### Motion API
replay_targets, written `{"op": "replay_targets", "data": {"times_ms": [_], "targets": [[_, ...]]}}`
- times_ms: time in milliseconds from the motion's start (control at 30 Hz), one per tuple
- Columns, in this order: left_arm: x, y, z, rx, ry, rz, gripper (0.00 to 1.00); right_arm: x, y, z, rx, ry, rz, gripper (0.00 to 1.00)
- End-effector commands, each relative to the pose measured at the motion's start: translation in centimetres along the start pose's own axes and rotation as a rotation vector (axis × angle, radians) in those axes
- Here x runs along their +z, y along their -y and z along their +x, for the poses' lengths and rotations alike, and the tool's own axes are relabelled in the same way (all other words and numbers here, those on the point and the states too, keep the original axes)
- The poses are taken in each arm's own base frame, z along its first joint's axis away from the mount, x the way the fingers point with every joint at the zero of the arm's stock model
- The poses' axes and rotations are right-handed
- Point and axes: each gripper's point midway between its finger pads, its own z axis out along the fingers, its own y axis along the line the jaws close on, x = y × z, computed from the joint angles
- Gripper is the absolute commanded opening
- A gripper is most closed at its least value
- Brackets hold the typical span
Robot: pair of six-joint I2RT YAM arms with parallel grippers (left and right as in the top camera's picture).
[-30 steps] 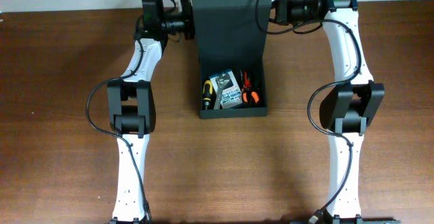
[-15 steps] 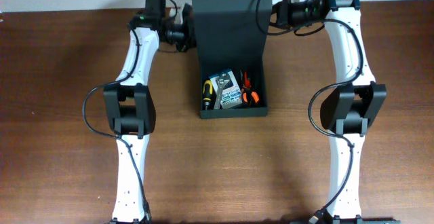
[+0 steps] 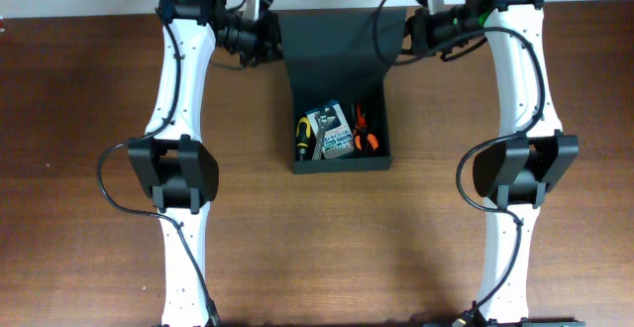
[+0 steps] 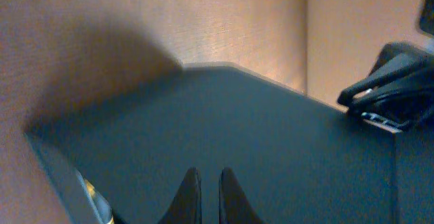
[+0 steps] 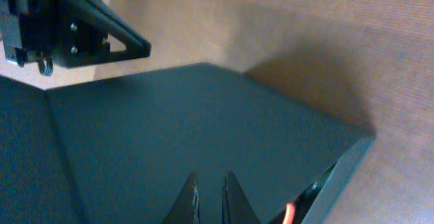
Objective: Pack container
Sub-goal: 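Fold the lid down over the box with both grippers, then press down on the closed lid with the right gripper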
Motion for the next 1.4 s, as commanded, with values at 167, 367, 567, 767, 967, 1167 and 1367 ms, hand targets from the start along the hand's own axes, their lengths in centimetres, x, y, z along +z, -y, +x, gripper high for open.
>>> {"op": "replay_targets", "data": {"times_ms": [167, 367, 567, 767, 967, 1167, 1367], "targets": [[-0.8, -0.8, 4.5, 0.06, -0.144, -0.14, 0.02, 0.7, -2.2, 3.3, -0.131, -0.151, 0.151, 0.04], [-1.3, -1.3, 4.7, 0.065, -0.148, -0.177, 0.02, 1.1, -1.8, 3.8, -0.142, -0.189, 0.241, 0.04], [-1.5, -1.8, 2.5, 0.281, -0.086, -0.187, 0.08, 0.5, -2.7, 4.0, -0.123, -0.184, 0.25, 0.04], [-2.6, -6.5, 0.1, 0.498, -0.091, -0.557, 0.07, 1.9, -3.6, 5.1, -0.041, -0.225, 0.334, 0.04], [-3.4, -7.0, -3.9, 0.606, 0.026, -0.687, 0.06, 5.3, -7.6, 6.4, -0.061, -0.274, 0.313, 0.04], [-4.1, -6.8, -6.0, 0.635, 0.109, -0.697, 0.06, 4.4, -10.3, 6.2, -0.252, -0.202, 0.661, 0.04], [-4.3, -6.9, -6.1, 0.635, 0.114, -0.699, 0.06, -2.4, -18.8, 8.1, -0.419, -0.053, 0.667, 0.06]]}}
